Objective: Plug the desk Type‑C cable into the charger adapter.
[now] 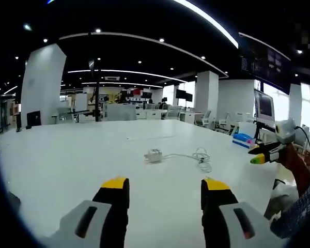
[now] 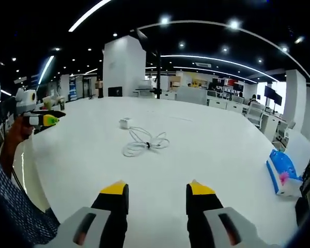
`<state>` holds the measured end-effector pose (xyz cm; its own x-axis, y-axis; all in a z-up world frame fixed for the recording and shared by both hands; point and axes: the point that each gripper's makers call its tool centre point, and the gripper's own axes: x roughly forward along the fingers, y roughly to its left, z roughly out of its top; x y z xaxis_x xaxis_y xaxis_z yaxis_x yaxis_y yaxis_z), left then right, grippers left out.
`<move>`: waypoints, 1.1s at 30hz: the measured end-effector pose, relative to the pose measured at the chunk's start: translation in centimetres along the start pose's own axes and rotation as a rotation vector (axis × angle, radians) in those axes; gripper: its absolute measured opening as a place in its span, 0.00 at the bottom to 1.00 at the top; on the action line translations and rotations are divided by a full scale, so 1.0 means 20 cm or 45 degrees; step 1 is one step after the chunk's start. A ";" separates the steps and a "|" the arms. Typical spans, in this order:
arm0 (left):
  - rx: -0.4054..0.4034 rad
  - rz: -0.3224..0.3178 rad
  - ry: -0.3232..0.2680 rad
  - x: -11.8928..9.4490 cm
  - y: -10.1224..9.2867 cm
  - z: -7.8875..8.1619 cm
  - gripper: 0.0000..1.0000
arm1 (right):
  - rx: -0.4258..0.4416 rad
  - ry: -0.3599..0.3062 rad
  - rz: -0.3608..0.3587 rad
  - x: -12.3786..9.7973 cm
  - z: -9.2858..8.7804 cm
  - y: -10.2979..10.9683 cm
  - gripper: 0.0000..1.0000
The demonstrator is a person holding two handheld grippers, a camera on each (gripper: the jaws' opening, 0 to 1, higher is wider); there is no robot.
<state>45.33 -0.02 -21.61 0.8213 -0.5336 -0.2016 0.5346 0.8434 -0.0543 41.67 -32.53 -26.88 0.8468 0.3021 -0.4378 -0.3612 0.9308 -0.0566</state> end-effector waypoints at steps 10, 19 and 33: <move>-0.037 -0.016 -0.019 0.09 0.04 0.03 0.54 | 0.004 0.015 -0.012 0.06 0.00 -0.05 0.46; 0.006 -0.047 0.054 0.15 0.03 -0.03 0.55 | 0.030 -0.016 -0.020 0.09 0.04 -0.13 0.46; 0.008 -0.055 0.066 0.16 0.02 -0.06 0.53 | 0.037 0.020 -0.019 0.08 -0.02 -0.08 0.46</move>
<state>47.92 -1.34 -23.35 0.7860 -0.5657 -0.2492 0.5709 0.8189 -0.0582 43.46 -33.57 -27.86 0.8457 0.2848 -0.4513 -0.3368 0.9408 -0.0374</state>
